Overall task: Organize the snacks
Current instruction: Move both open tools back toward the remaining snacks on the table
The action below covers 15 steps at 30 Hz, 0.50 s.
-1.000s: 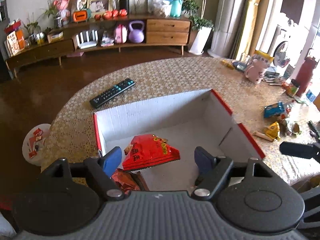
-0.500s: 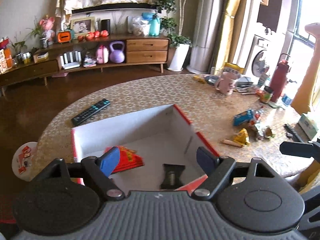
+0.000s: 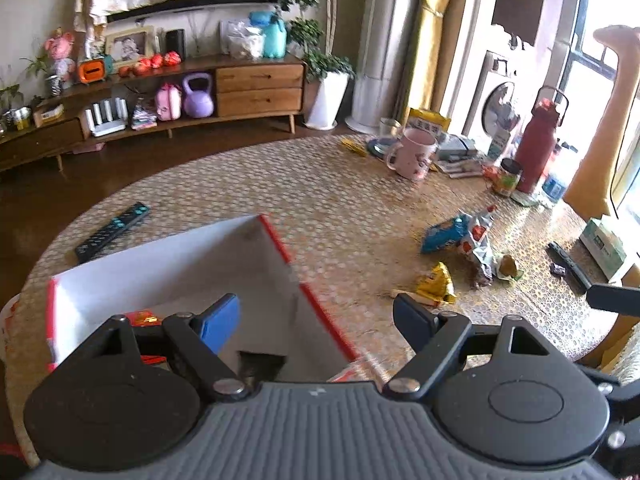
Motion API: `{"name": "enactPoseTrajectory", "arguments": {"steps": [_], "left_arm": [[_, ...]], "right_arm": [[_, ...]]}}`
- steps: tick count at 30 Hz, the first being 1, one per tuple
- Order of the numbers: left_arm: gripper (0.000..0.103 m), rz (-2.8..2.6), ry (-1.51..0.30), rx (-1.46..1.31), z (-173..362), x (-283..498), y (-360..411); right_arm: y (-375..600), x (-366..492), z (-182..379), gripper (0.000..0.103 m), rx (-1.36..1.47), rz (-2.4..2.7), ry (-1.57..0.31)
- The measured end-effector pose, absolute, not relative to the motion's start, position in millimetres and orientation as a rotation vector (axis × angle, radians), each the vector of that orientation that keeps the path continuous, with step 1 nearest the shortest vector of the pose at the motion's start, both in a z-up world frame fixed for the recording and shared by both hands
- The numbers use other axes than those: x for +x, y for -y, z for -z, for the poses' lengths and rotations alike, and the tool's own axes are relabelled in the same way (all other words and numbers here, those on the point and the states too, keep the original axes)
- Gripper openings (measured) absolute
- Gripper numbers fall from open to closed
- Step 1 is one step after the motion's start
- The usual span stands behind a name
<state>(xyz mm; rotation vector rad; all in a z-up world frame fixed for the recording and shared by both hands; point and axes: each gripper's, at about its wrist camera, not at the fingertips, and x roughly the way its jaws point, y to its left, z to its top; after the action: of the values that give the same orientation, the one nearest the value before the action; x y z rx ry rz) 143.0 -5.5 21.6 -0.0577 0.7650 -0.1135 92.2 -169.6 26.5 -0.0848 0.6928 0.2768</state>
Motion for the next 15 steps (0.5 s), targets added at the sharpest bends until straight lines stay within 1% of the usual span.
{"name": "enactPoseTrajectory", "arguments": {"steps": [9,15], "left_arm": [[0.084,0.189,-0.864,-0.016,9,190,79],[0.084,0.226,-0.925,-0.006,34,226,121]], "right_arm": [[259,136,-7,0.103,-0.068,-0.144,-0.724],[325,175,14,0.103,0.02,-0.048,-0.766]]}}
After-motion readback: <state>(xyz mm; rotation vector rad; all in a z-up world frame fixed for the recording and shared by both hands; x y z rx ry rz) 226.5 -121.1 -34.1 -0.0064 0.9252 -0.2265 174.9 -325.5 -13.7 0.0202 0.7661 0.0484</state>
